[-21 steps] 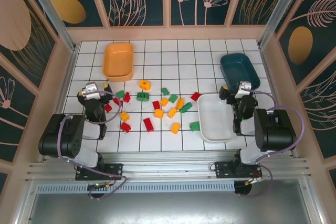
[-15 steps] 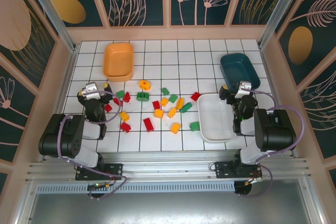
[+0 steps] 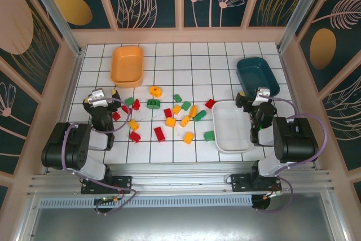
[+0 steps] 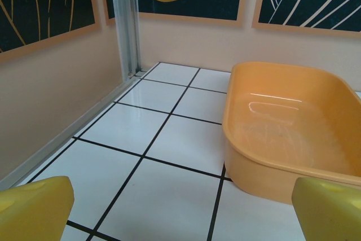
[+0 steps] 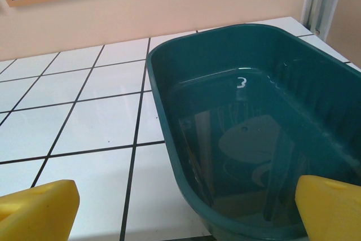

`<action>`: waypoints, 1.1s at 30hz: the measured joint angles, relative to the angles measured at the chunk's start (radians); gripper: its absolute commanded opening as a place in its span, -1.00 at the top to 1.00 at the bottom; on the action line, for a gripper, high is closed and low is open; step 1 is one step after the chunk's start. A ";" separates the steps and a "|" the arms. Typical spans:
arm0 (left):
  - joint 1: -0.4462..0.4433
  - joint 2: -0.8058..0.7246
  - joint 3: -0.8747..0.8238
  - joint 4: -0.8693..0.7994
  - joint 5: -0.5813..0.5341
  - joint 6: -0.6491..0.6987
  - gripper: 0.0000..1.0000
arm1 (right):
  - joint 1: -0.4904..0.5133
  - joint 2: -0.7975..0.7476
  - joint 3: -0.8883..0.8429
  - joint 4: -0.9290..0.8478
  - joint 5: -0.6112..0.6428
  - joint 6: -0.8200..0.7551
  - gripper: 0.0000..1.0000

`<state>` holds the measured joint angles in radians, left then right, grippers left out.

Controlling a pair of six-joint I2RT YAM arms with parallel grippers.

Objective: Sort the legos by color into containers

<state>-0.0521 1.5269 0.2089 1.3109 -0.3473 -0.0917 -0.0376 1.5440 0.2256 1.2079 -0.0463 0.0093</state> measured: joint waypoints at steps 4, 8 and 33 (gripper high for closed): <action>0.000 0.000 0.000 0.000 0.000 0.000 -0.98 | 0.000 0.000 0.000 0.000 0.000 0.000 -0.98; 0.000 0.000 0.000 0.000 0.000 0.000 -0.98 | 0.000 0.000 0.000 0.000 0.000 0.000 -0.98; 0.000 -0.514 0.363 -0.582 -0.057 -0.181 -0.97 | 0.192 -0.496 0.565 -0.887 0.292 0.192 -0.98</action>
<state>-0.0521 1.0130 0.5716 0.7288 -0.4042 -0.2726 0.1547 1.0485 0.7910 0.3206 0.2459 0.2012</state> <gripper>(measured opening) 0.988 0.989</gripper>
